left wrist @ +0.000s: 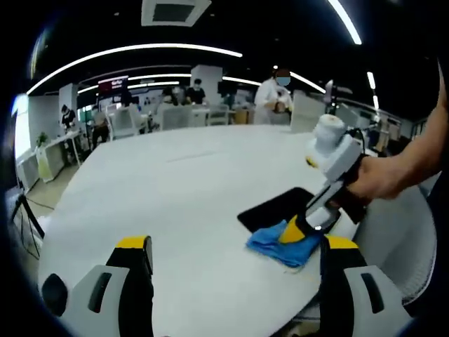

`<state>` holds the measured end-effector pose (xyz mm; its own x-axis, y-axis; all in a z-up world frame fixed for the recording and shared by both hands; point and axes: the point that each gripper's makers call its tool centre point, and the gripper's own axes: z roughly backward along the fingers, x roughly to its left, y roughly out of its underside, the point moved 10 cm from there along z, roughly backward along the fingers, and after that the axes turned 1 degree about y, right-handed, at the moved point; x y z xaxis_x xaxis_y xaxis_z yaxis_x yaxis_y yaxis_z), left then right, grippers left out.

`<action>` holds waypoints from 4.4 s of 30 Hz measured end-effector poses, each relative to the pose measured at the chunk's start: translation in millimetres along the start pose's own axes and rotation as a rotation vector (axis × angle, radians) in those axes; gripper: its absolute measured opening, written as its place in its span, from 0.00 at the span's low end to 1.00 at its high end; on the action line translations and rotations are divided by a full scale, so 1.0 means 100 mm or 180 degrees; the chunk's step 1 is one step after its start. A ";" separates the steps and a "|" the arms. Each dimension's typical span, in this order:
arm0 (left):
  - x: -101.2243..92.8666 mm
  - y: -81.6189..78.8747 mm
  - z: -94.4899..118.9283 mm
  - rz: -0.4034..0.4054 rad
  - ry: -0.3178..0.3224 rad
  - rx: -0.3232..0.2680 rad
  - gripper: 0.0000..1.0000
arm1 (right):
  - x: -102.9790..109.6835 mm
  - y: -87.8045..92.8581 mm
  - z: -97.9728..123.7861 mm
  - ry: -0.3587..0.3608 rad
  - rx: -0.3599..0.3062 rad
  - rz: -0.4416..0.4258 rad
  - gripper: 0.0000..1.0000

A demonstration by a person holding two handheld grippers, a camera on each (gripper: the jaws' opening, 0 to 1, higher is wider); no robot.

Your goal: Wipe the mirror surface with the cleaning cloth until all visible marks leave the cleaned area.

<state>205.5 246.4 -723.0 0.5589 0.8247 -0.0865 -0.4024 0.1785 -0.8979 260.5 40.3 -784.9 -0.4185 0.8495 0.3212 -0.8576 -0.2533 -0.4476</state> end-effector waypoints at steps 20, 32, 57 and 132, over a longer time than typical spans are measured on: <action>-0.17 0.06 0.00 0.0003 -0.0075 0.0025 1.00 | -0.13 -0.22 -0.10 -0.0170 0.0038 -0.0058 0.00; -0.16 0.12 0.02 0.0033 -0.0122 0.0051 1.00 | -0.26 -0.54 -0.22 -0.0119 0.0048 0.0156 0.00; -0.19 0.19 -0.07 -0.0040 -0.0009 0.0181 1.00 | -0.40 -0.86 -0.32 -0.0197 0.0043 0.0291 0.00; -0.19 -0.06 -0.08 -0.0164 -0.0008 -0.0073 1.00 | -0.50 0.03 0.23 0.0064 0.0112 0.0255 0.00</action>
<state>202.6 225.5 -719.4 0.5765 0.8162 -0.0387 -0.3562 0.2085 -0.9108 272.4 -13.3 -783.0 -0.4804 0.8350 0.2685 -0.8318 -0.3366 -0.4414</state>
